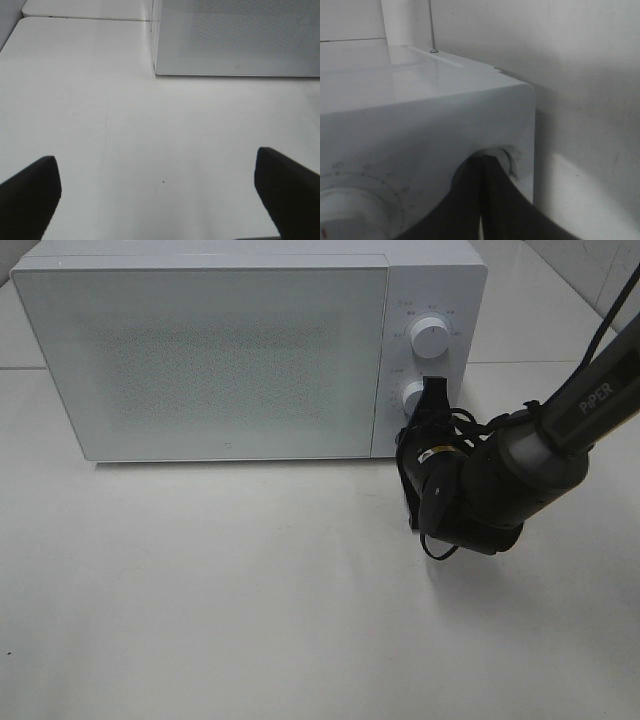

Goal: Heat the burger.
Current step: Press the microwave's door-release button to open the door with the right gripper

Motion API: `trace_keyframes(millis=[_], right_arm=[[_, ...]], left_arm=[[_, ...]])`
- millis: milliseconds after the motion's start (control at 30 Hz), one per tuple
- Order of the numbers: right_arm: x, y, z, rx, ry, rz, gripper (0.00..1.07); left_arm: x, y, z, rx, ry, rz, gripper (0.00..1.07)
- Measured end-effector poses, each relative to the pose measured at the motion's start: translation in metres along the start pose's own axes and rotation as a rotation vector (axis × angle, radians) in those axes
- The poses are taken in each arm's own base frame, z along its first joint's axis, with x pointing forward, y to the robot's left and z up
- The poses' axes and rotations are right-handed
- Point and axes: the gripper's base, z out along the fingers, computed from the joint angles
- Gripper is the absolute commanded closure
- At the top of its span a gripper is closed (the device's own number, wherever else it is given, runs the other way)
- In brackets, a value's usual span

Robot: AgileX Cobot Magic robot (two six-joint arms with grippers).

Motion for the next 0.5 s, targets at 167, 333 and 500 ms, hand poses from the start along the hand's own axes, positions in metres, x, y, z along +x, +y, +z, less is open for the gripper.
trace_keyframes(millis=[167,333,500], right_arm=[[0.0011,-0.0019,0.0046,-0.002,-0.006,-0.004,1.07],[0.0036,0.0000,0.0099,-0.008,-0.024,0.004,1.07],[0.0042,-0.0008,0.0105,-0.005,-0.031,-0.002,1.07]], left_arm=[[0.0000,0.0000,0.0000,0.000,0.000,0.000,0.09],[0.0000,0.0000,0.0000,0.000,0.000,0.000,0.09],[0.0000,0.0000,0.0000,0.000,0.000,0.000,0.09]])
